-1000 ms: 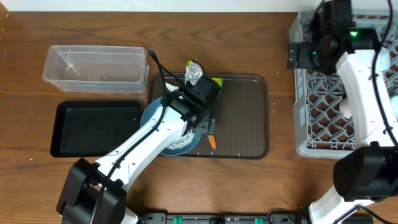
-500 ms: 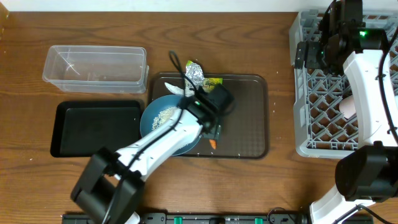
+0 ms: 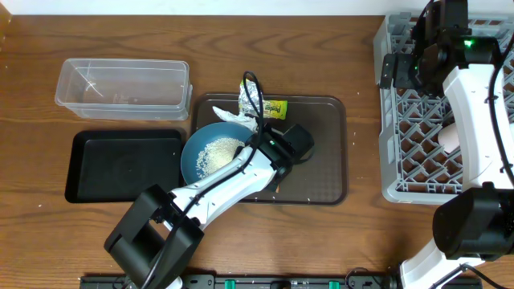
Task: Sort waste into correct bins and load items into the dishwasher rack
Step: 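Grasp the dark-blue bowl rim with the left gripper and lift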
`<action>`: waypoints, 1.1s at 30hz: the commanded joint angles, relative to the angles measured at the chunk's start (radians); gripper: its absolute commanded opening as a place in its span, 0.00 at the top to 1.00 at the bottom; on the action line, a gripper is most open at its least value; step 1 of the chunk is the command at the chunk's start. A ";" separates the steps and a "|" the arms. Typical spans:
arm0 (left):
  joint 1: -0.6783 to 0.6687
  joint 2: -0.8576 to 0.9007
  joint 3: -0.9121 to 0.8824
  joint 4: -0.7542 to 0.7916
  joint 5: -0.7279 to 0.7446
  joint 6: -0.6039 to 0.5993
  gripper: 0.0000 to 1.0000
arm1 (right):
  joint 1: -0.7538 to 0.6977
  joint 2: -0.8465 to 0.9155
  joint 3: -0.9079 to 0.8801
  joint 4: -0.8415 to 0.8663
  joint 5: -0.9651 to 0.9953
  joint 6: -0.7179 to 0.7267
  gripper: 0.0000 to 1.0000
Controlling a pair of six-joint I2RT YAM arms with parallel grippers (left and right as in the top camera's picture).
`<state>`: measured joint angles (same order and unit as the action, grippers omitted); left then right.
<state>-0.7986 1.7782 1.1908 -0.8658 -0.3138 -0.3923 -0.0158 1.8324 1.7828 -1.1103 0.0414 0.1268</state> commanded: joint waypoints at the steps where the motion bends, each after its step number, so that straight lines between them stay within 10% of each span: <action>1: 0.000 0.016 -0.011 -0.006 -0.012 -0.005 0.29 | -0.003 0.002 0.000 -0.001 0.007 0.014 0.01; 15: 0.000 0.016 -0.109 0.089 -0.009 -0.006 0.31 | -0.003 0.002 0.000 -0.001 0.007 0.014 0.01; 33: 0.000 0.016 -0.109 0.128 -0.009 -0.005 0.79 | -0.003 0.002 0.000 -0.001 0.007 0.014 0.01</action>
<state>-0.8005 1.7802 1.0821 -0.7326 -0.2977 -0.3962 -0.0158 1.8324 1.7828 -1.1103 0.0414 0.1268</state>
